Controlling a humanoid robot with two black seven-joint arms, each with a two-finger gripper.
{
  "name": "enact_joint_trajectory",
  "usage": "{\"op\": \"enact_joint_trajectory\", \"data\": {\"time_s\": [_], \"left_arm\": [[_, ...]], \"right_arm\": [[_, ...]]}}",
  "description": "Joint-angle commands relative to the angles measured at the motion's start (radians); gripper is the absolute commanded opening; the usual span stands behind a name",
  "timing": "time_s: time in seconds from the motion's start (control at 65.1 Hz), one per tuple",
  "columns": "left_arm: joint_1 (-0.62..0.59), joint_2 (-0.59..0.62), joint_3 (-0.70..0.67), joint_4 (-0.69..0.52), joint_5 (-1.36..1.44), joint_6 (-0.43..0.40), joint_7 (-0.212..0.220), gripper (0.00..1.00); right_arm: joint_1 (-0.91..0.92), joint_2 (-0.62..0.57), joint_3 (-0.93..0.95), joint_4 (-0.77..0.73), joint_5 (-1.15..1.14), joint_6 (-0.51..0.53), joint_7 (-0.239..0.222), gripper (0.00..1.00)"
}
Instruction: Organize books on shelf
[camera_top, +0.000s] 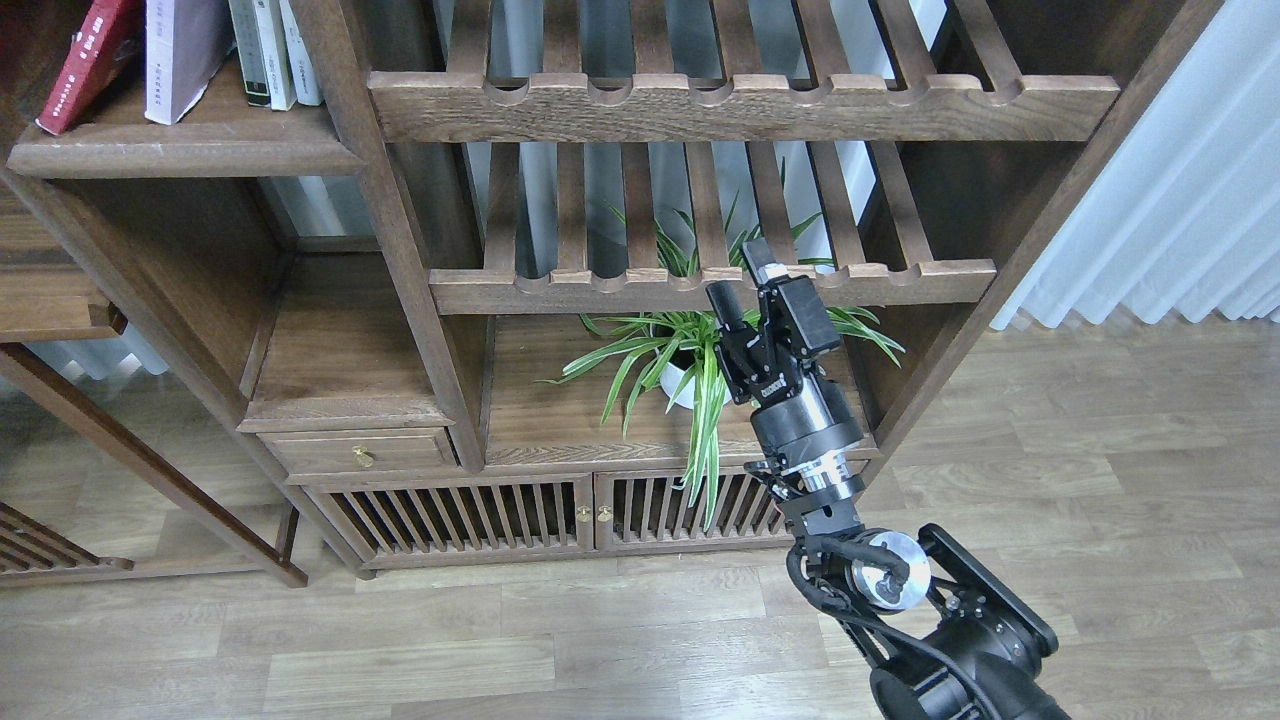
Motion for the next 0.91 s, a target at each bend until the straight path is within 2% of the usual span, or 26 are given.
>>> {"op": "enact_joint_trajectory", "data": {"time_s": [0.0, 0.461, 0.63, 0.891], "left_arm": [[0.005, -0.024, 0.011, 0.02, -0.011, -0.001, -0.045, 0.0], [0.037, -0.04, 0.058, 0.023, -0.048, -0.001, -0.06, 0.12], [0.033, -0.028, 0.078, 0.025, -0.048, -0.001, -0.049, 0.29], [0.031, -0.033, 0.092, 0.023, -0.049, -0.003, -0.046, 0.36]], "right_arm": [[0.001, 0.0, 0.0, 0.0, 0.0, 0.0, 0.0, 0.8], [0.0, 0.0, 0.0, 0.0, 0.0, 0.0, 0.0, 0.8], [-0.005, 0.0, 0.0, 0.0, 0.0, 0.0, 0.002, 0.8], [0.0, 0.0, 0.0, 0.0, 0.0, 0.0, 0.0, 0.8]]}}
